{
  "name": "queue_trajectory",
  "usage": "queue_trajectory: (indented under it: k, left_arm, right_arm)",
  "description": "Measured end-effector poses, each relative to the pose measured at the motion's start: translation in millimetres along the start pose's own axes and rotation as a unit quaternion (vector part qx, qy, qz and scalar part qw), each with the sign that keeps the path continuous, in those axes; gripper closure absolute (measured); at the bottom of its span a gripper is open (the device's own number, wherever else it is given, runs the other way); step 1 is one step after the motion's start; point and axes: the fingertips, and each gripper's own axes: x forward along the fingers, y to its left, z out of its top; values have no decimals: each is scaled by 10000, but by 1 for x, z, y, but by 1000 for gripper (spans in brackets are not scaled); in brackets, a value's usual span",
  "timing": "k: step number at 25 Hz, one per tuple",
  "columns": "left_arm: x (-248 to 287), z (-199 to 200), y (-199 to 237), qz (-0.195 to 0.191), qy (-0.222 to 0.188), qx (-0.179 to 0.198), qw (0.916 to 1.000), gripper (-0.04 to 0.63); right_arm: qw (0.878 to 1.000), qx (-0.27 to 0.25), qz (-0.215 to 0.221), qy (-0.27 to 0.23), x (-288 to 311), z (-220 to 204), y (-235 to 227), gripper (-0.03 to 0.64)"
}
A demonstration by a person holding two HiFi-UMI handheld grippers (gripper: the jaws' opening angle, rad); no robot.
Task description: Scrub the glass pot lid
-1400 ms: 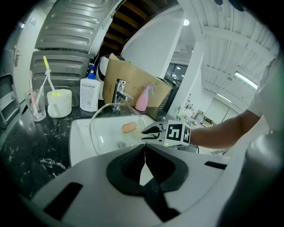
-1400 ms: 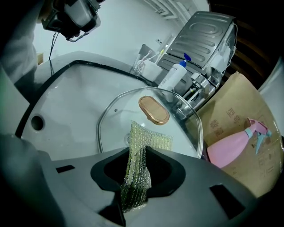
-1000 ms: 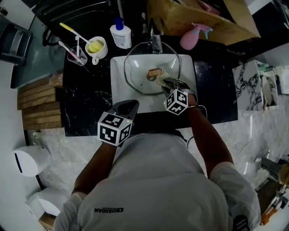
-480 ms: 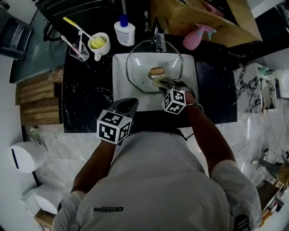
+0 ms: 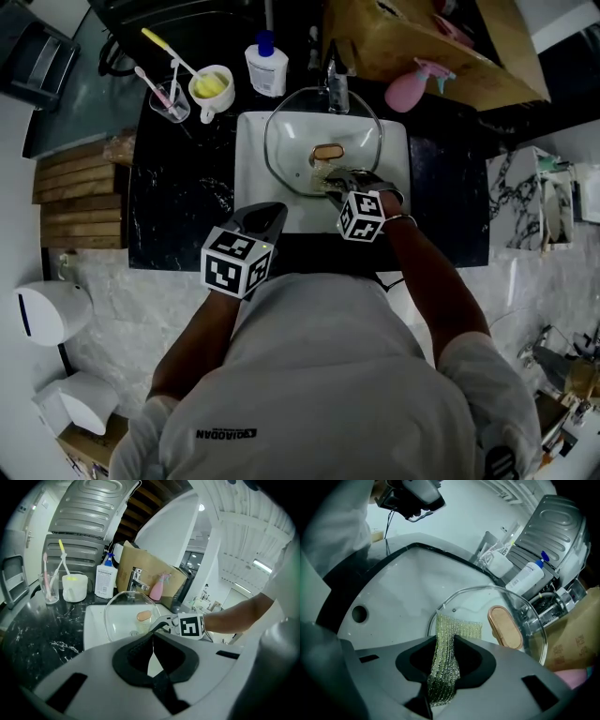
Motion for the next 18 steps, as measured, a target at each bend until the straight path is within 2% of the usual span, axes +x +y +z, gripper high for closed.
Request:
queue_trajectory:
  k: [10, 18]
  left_arm:
    - [0, -2, 1, 249, -82, -206, 9994, 580]
    - [-2, -6, 4, 357, -121, -306, 9988, 580]
  right_arm:
    - [9929, -206, 1158, -203, 7, 11, 27, 495]
    - [9811, 11, 1908, -319, 10, 12, 46, 495]
